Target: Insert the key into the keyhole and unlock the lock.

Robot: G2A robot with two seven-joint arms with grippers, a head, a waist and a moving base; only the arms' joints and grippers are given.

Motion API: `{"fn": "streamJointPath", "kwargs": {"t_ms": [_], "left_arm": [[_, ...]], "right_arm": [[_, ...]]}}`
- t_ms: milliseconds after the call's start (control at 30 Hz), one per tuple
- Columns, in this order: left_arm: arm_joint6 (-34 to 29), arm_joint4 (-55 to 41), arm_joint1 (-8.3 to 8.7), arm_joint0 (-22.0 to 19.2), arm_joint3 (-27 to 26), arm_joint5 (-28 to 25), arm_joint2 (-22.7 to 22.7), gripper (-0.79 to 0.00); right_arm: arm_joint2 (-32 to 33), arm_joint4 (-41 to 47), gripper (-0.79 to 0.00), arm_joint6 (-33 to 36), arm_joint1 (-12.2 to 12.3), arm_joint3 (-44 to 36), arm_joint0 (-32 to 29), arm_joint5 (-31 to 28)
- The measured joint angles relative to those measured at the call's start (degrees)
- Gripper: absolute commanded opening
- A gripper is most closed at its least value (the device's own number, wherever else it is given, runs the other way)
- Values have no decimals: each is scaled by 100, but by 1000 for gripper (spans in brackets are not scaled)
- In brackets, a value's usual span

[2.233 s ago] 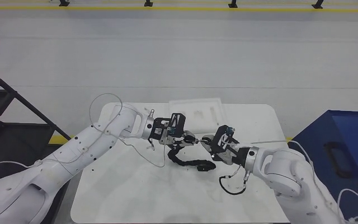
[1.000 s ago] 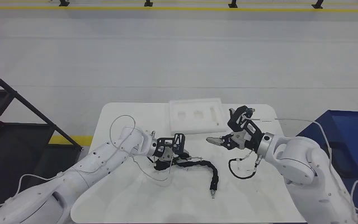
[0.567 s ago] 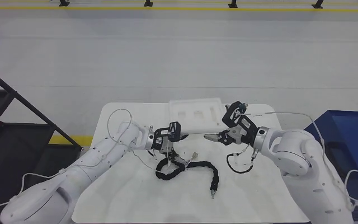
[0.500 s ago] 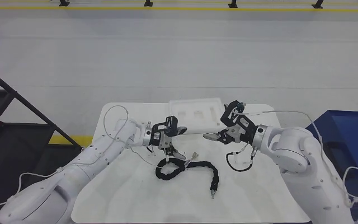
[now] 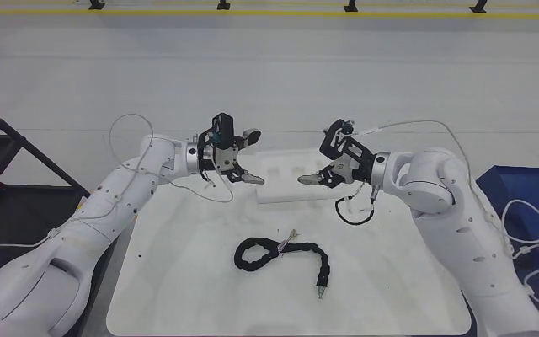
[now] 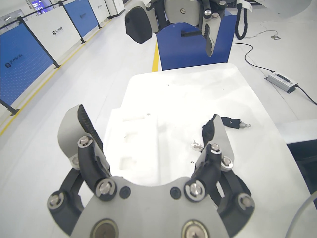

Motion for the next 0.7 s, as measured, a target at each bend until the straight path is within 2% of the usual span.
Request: {"fn": "streamJointPath", "kwargs": {"t_ms": [400, 700], "left_arm": [[-476, -886, 387, -765, -10, 0, 236, 0], [-584, -1179, 412, -865, -23, 0, 337, -1]], "right_arm": [[17, 148, 0, 514, 6, -68, 380, 539], [12, 131, 0, 542, 7, -106, 381, 644]]}}
